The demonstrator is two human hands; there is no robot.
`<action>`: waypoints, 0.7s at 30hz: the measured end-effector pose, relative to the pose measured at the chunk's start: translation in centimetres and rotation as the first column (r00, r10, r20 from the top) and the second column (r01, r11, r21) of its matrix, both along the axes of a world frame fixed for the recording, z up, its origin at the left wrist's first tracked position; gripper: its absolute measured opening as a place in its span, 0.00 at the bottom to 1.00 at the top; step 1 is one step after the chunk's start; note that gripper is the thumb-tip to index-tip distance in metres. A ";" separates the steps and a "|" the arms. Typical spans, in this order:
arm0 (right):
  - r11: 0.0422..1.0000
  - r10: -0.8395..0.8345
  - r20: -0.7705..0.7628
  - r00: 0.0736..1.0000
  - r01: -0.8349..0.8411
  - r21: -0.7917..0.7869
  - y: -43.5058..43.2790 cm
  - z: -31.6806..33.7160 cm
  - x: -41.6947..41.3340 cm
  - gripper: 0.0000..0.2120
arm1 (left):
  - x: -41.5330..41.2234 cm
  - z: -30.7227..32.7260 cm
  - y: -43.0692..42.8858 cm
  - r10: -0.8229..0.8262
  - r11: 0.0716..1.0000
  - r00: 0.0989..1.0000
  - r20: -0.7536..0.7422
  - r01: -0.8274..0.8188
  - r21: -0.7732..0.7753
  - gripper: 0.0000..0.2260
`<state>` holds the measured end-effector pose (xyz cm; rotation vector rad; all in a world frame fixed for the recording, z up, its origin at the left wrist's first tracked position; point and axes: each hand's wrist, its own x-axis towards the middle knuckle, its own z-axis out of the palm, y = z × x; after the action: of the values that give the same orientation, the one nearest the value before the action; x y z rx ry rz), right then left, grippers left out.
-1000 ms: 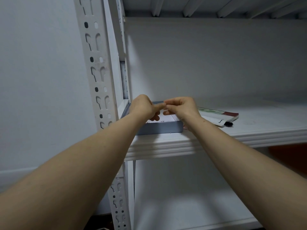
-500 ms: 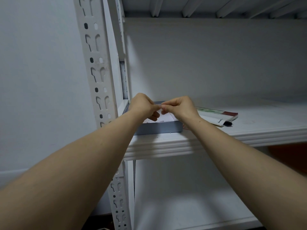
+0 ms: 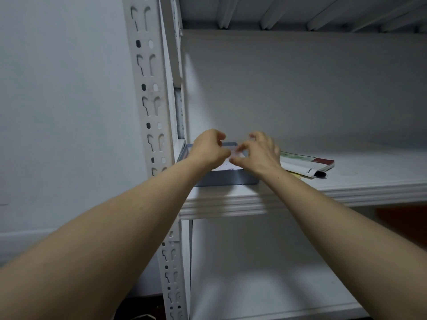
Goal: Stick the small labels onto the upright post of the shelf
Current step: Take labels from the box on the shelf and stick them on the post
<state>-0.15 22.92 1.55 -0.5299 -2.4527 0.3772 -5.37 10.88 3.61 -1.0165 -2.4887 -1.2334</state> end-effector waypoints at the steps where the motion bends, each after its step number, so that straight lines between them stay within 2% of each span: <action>1: 1.000 -0.002 0.018 1.000 0.001 0.024 -0.3 0.1 0.2 0.23 | 0.4 -0.2 -0.5 0.000 0.999 0.997 -0.081 0.003 0.038 0.19; 2: 0.999 0.016 -0.025 1.000 -0.016 0.030 -0.7 0.1 0.2 0.26 | 1.0 -0.4 -1.0 0.007 0.996 0.984 -0.178 0.008 0.084 0.16; 3: 0.998 0.047 -0.111 0.993 -0.043 0.035 -1.3 0.2 0.4 0.23 | 1.4 -0.7 -1.6 0.009 0.990 0.960 -0.280 0.032 0.140 0.15; 5: 0.989 0.143 -0.320 0.937 -0.151 -0.001 -2.8 0.2 0.8 0.13 | 2.1 -1.5 -3.1 0.054 0.958 0.881 -0.470 0.087 0.273 0.13; 7: 0.953 0.222 -0.458 0.861 -0.291 -0.083 -4.8 -0.4 1.5 0.07 | 2.3 -2.5 -4.6 0.159 0.911 0.804 -0.573 0.104 0.398 0.15; 8: 0.934 0.243 -0.491 0.837 -0.339 -0.114 -5.8 -0.8 1.8 0.06 | 2.3 -2.9 -5.3 0.215 0.888 0.788 -0.576 0.088 0.451 0.16; 11: 0.884 0.286 -0.499 0.818 -0.427 -0.192 -8.5 -2.4 2.1 0.05 | 2.3 -3.8 -7.3 0.341 0.814 0.816 -0.466 -0.008 0.581 0.19; 13: 0.853 0.289 -0.475 0.831 -0.448 -0.266 -9.7 -3.6 1.9 0.09 | 1.9 -4.3 -8.4 0.361 0.758 0.870 -0.337 -0.063 0.649 0.20; 15: 0.836 0.281 -0.439 0.853 -0.443 -0.325 -10.4 -4.7 1.5 0.08 | 1.4 -4.7 -9.5 0.314 0.733 0.930 -0.191 -0.110 0.671 0.19; 17: 0.838 0.273 -0.411 0.870 -0.425 -0.343 -10.9 -5.5 1.3 0.03 | 1.1 -5.2 -10.6 0.227 0.745 0.973 -0.026 -0.157 0.648 0.18; 19: 0.851 0.263 -0.385 0.885 -0.401 -0.341 -11.4 -5.8 1.2 0.04 | 0.8 -5.7 -11.2 0.148 0.764 0.985 0.093 -0.174 0.621 0.18; 21: 0.866 0.265 -0.347 0.900 -0.380 -0.325 -11.9 -5.7 1.1 0.05 | 0.3 -6.3 -11.5 0.099 0.777 0.984 0.148 -0.169 0.607 0.19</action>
<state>0.99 11.00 -4.13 -0.1857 -2.1768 1.0229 -5.10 -0.64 -2.74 -0.5925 -1.9252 -1.9082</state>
